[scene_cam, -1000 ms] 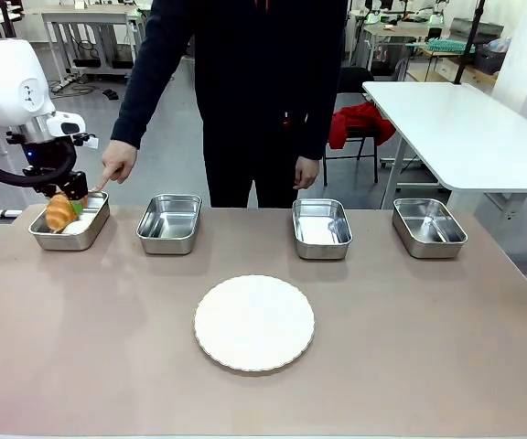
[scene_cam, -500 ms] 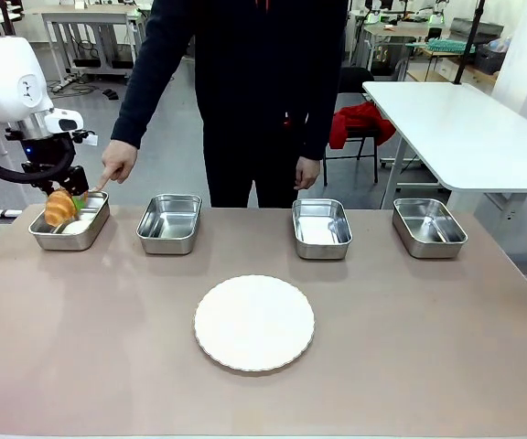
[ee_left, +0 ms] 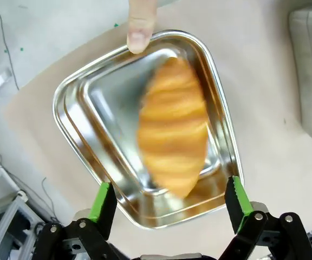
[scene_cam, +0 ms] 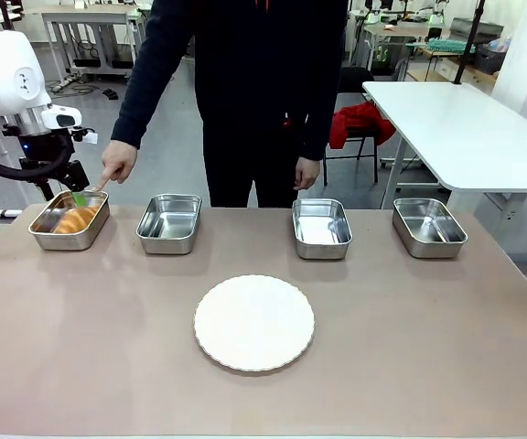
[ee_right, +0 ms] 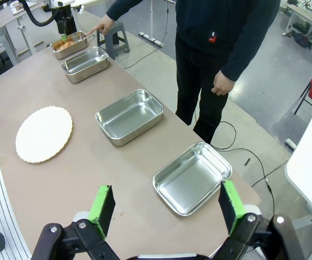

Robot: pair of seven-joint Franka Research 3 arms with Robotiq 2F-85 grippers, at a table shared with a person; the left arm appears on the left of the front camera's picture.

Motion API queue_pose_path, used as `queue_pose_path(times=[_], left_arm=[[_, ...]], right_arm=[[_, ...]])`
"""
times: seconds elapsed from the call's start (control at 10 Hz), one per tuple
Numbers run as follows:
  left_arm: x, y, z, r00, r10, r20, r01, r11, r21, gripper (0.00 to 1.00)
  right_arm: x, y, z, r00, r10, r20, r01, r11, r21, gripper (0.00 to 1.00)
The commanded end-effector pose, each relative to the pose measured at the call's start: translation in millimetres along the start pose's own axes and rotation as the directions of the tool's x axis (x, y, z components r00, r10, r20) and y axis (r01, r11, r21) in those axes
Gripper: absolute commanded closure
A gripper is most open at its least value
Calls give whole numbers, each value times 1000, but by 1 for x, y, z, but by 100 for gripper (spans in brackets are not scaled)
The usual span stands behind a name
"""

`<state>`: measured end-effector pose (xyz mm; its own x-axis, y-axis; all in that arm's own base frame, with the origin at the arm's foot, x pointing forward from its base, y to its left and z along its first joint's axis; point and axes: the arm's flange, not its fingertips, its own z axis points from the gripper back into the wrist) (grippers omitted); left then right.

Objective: Place the bread in the container.
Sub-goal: Place the Butter Roll into the Airtight Container indicated by the human.

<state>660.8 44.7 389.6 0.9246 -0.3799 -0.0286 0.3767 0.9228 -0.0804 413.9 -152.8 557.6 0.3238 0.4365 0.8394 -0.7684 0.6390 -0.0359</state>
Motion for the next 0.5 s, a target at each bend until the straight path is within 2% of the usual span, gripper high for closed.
queue_pose_path(times=[0.0, 0.1, 0.4], left_arm=[[-9, 1, 10, 1000, -15, -25, 14, 999, -44, 0], [0, 0, 0, 1000, 0, 0, 0, 1000, 0, 0], [0, 0, 0, 1000, 0, 0, 0, 1000, 0, 0]], right_arm=[[2, 1, 0, 1000, 5, 11, -5, 1000, 1, 0], [2, 1, 0, 1000, 5, 11, -5, 1000, 1, 0], [2, 1, 0, 1000, 5, 11, -5, 1000, 1, 0]])
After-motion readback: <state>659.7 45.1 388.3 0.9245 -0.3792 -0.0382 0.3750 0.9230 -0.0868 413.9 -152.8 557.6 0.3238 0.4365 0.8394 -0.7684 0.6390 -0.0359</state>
